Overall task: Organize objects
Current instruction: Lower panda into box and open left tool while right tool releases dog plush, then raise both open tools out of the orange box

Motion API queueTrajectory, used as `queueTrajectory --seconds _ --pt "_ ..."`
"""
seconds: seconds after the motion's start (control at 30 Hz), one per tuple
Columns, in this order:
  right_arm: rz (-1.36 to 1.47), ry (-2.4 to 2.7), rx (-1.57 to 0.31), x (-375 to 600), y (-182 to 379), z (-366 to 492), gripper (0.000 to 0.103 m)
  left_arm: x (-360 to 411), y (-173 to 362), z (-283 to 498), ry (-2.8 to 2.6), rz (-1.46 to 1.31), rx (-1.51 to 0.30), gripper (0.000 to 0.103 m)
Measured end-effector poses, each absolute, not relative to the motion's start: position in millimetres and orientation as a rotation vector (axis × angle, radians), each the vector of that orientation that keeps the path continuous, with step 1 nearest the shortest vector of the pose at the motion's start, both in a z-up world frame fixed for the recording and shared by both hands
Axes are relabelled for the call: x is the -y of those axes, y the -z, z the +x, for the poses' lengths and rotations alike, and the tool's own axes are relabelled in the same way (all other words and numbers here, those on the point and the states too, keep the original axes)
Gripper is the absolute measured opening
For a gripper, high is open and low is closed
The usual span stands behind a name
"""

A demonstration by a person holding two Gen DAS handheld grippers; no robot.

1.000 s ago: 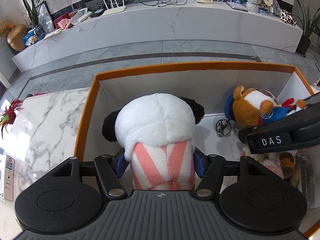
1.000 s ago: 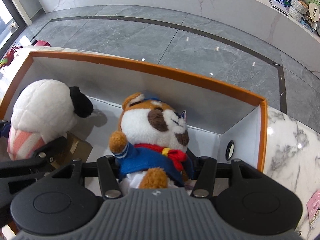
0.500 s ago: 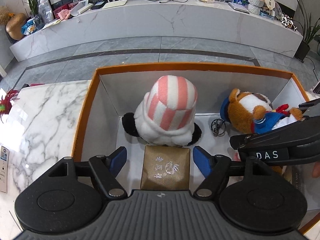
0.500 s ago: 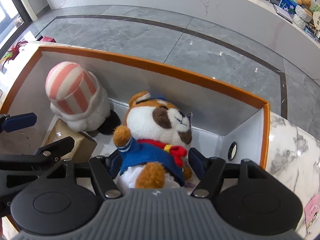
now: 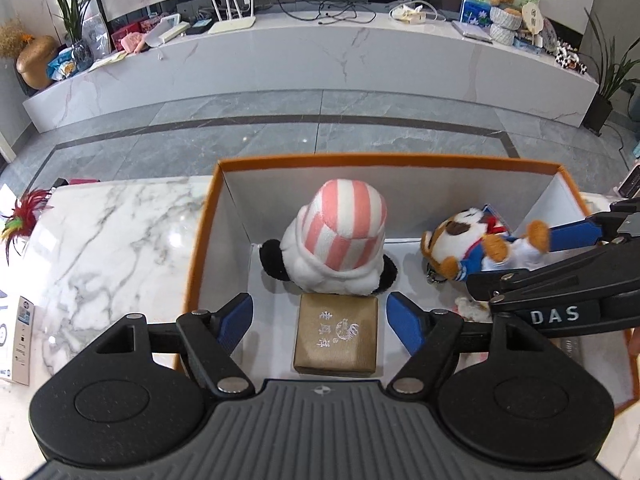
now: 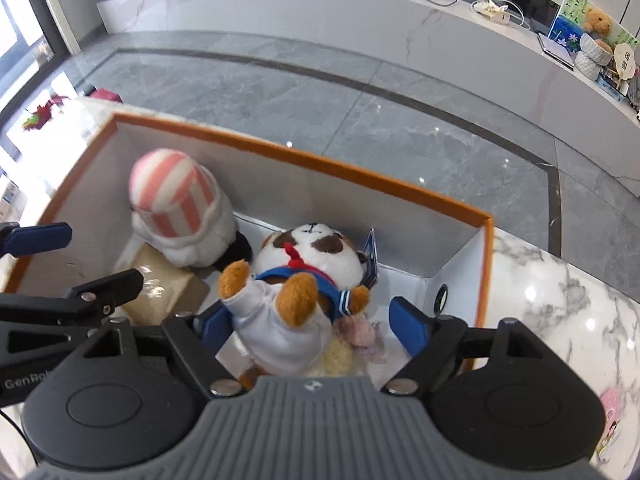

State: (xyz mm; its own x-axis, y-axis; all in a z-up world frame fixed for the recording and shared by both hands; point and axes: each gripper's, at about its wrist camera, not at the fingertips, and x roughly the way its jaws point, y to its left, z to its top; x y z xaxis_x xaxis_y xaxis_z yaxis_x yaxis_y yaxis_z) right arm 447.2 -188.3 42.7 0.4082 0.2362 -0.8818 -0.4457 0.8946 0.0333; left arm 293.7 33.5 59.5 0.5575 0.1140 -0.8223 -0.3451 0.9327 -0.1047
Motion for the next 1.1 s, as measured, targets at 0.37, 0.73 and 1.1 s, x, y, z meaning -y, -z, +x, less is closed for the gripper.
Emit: queueTrajectory --seconds 0.37,0.73,1.1 --pt "-0.146 -0.467 -0.963 217 -93 355 0.087 -25 -103 234 -0.269 -0.252 -0.869 0.087" --pt "-0.117 -0.435 -0.808 234 -92 211 0.096 11 -95 133 -0.223 -0.251 -0.826 0.088" --pt "-0.063 -0.45 -0.812 245 -27 144 0.097 11 -55 73 -0.223 -0.25 -0.797 0.088"
